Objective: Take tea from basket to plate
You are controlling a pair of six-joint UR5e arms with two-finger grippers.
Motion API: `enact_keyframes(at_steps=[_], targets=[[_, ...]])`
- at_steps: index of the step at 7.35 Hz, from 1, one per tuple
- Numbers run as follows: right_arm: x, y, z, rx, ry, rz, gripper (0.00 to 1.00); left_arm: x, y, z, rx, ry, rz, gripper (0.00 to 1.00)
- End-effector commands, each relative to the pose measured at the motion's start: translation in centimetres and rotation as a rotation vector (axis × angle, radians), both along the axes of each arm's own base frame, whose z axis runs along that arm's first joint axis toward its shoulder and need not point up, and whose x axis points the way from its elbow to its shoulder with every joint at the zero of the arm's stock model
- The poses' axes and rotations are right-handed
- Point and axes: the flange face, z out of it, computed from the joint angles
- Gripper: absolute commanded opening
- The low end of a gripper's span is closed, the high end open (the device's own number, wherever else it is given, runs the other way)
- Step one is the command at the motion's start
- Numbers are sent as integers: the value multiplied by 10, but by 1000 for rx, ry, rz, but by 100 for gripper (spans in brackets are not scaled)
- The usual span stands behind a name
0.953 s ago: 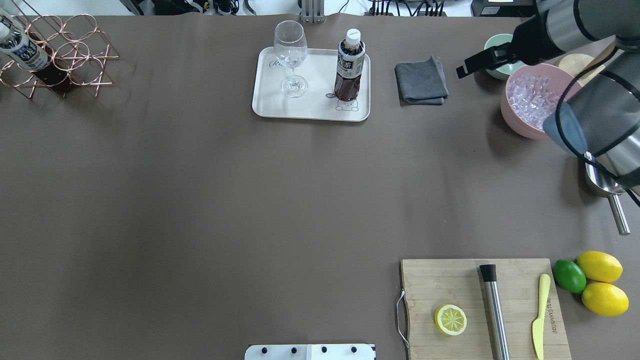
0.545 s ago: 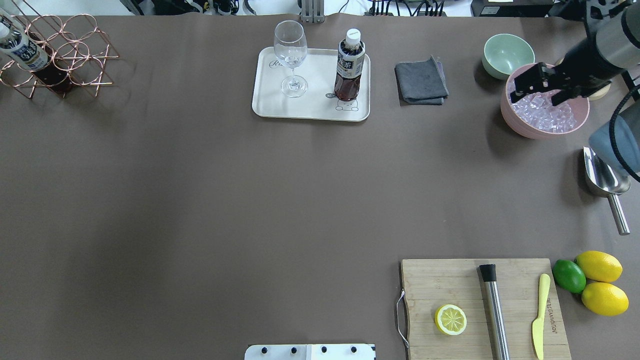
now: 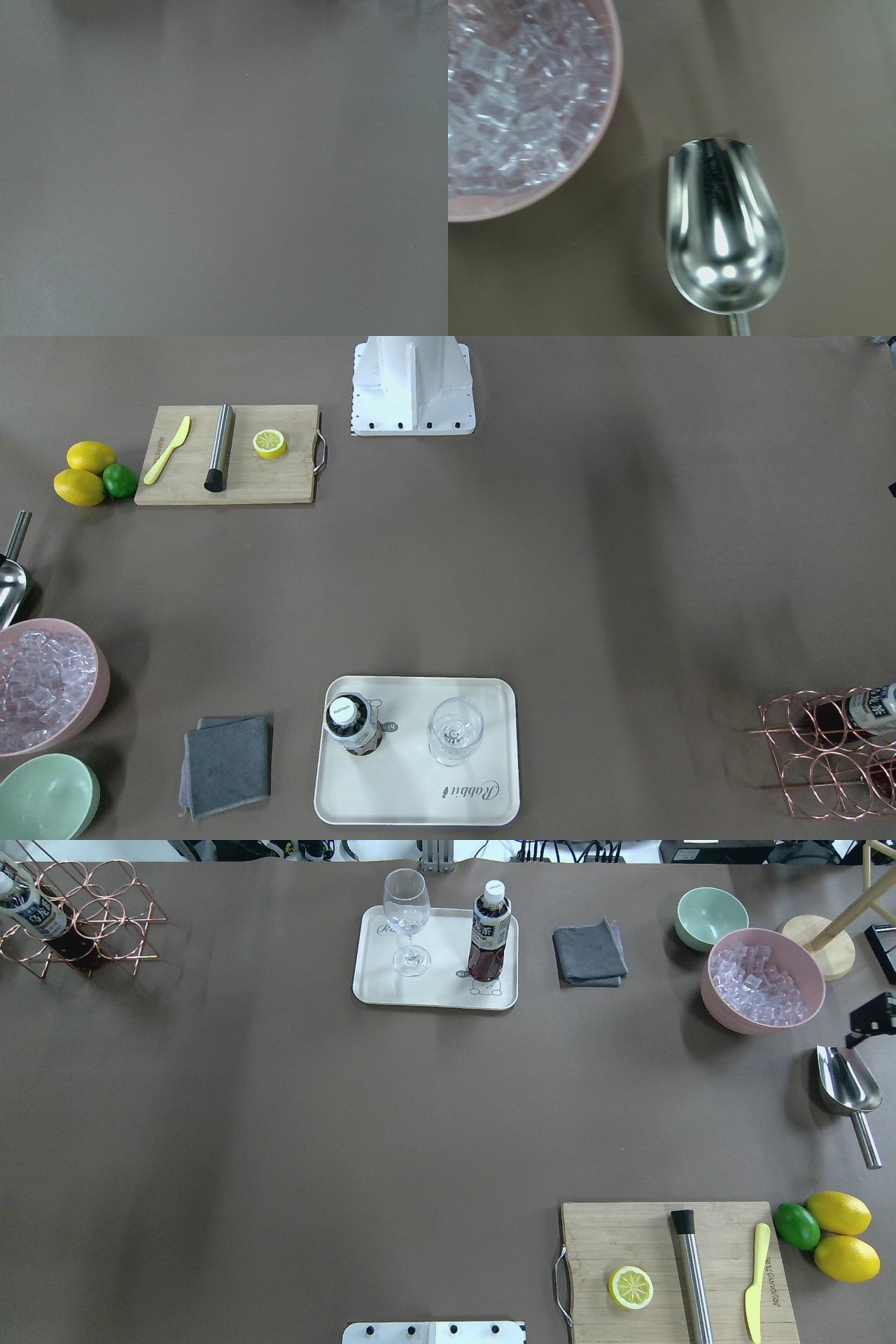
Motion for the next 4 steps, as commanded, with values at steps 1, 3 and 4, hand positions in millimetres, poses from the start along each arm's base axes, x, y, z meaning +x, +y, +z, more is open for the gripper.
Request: enact_keyframes(at_steps=[1, 3, 4], targets=[[95, 69, 85, 13, 30, -52, 100, -10, 17, 20, -28, 1, -19, 97], [126, 96, 108, 6, 27, -40, 100, -10, 12, 27, 33, 1, 36, 97], [129, 98, 118, -11, 24, -35, 100, -10, 9, 22, 62, -2, 50, 97]])
